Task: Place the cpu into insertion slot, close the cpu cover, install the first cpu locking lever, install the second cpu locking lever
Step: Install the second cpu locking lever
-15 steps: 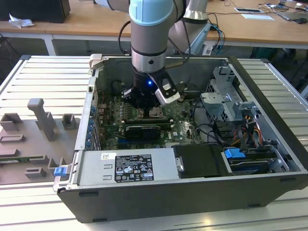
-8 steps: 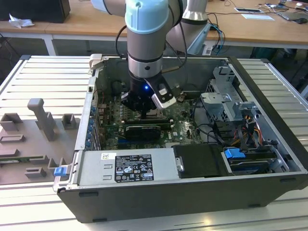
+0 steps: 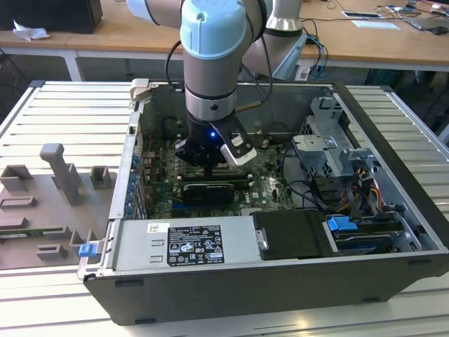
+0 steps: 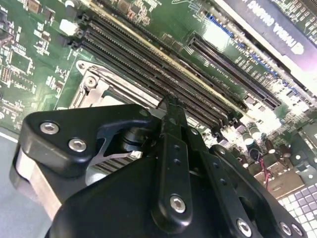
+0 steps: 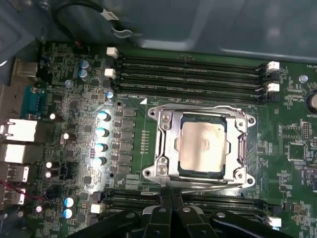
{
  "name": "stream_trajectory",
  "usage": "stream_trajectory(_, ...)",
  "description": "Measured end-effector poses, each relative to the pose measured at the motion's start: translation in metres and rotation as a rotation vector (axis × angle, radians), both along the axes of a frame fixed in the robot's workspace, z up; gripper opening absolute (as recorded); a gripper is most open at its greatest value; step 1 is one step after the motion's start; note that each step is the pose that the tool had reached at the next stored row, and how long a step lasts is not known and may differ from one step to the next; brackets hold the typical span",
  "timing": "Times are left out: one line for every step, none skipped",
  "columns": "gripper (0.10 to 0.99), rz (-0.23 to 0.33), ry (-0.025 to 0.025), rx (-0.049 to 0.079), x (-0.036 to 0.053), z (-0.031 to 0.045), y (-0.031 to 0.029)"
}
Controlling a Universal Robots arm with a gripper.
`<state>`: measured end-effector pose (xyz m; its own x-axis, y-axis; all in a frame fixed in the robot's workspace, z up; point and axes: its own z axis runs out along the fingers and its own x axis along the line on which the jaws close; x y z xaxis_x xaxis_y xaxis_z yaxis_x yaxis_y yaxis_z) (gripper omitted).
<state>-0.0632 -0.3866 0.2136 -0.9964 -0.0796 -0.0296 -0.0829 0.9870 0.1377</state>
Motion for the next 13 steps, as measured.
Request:
stream_trajectory(0.106, 0.004, -0.0006, 0.007, -0.0008, -0.0005, -0.0011)
stream_trajectory(0.106, 0.008, -0.0009, 0.011, -0.0014, -0.0009, -0.002)
stream_trajectory(0.106, 0.011, -0.0011, 0.014, -0.002, -0.0011, -0.0027)
stream_trajectory(0.106, 0.015, -0.0012, 0.02, -0.0032, -0.0015, -0.0039)
stream_trajectory(0.106, 0.019, -0.0011, 0.027, -0.0054, -0.0019, -0.0048)
stream_trajectory(0.106, 0.019, -0.0012, 0.032, -0.0074, -0.0019, -0.005)
stream_trajectory(0.106, 0.019, -0.0013, 0.035, -0.0085, -0.002, -0.0049)
stream_trajectory(0.106, 0.02, -0.0013, 0.039, -0.0096, -0.0021, -0.0049)
stream_trajectory(0.106, 0.02, -0.0013, 0.043, -0.0107, -0.0025, -0.0049)
stream_trajectory(0.106, 0.02, -0.0014, 0.046, -0.0116, -0.0034, -0.0049)
stream_trajectory(0.106, 0.02, -0.0016, 0.049, -0.0122, -0.0043, -0.0049)
stream_trajectory(0.106, 0.02, -0.0015, 0.053, -0.013, -0.0056, -0.0049)
stream_trajectory(0.106, 0.02, -0.0014, 0.06, -0.0134, -0.0072, -0.005)
